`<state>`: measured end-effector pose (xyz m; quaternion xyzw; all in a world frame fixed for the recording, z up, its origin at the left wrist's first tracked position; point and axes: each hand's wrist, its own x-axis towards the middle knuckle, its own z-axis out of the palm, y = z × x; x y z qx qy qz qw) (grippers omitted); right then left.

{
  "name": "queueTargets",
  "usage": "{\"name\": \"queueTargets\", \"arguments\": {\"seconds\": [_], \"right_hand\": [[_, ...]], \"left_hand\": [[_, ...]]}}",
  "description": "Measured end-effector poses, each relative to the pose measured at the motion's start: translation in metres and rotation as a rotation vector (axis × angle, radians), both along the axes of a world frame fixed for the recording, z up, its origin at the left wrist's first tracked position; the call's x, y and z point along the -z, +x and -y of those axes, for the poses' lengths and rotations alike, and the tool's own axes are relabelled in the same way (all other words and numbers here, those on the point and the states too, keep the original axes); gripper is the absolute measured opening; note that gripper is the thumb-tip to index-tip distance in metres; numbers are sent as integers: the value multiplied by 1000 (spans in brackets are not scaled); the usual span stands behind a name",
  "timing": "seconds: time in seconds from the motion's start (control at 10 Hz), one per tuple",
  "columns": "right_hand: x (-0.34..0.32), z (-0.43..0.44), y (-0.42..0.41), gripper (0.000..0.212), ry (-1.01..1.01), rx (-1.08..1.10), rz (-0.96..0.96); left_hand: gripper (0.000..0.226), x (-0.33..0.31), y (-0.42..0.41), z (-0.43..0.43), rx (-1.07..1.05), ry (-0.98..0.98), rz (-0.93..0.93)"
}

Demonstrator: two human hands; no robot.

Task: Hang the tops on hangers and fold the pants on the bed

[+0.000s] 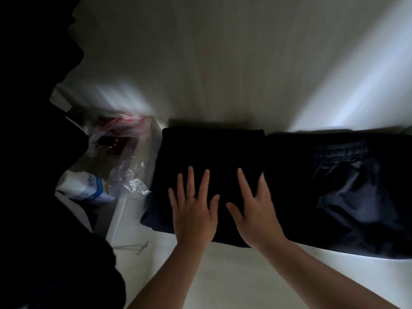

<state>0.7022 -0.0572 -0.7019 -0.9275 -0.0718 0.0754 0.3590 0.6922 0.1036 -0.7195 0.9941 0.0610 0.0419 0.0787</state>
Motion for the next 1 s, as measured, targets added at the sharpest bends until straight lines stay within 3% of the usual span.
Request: {"name": "queueTargets", "arguments": {"seconds": [0.2, 0.5, 0.8, 1.0], "right_hand": [[20, -12, 38, 78, -208, -46, -19], [23, -6, 40, 79, -292, -85, -130], [12, 43, -52, 74, -475, -260, -186], [-3, 77, -114, 71, -544, -328, -300]], "left_hand": [[62, 20, 30, -14, -93, 47, -128], [66, 16, 33, -9, -125, 1, -207], [59, 6, -73, 41, -181, -209, -344], [63, 4, -151, 61, -116, -201, -486]]}}
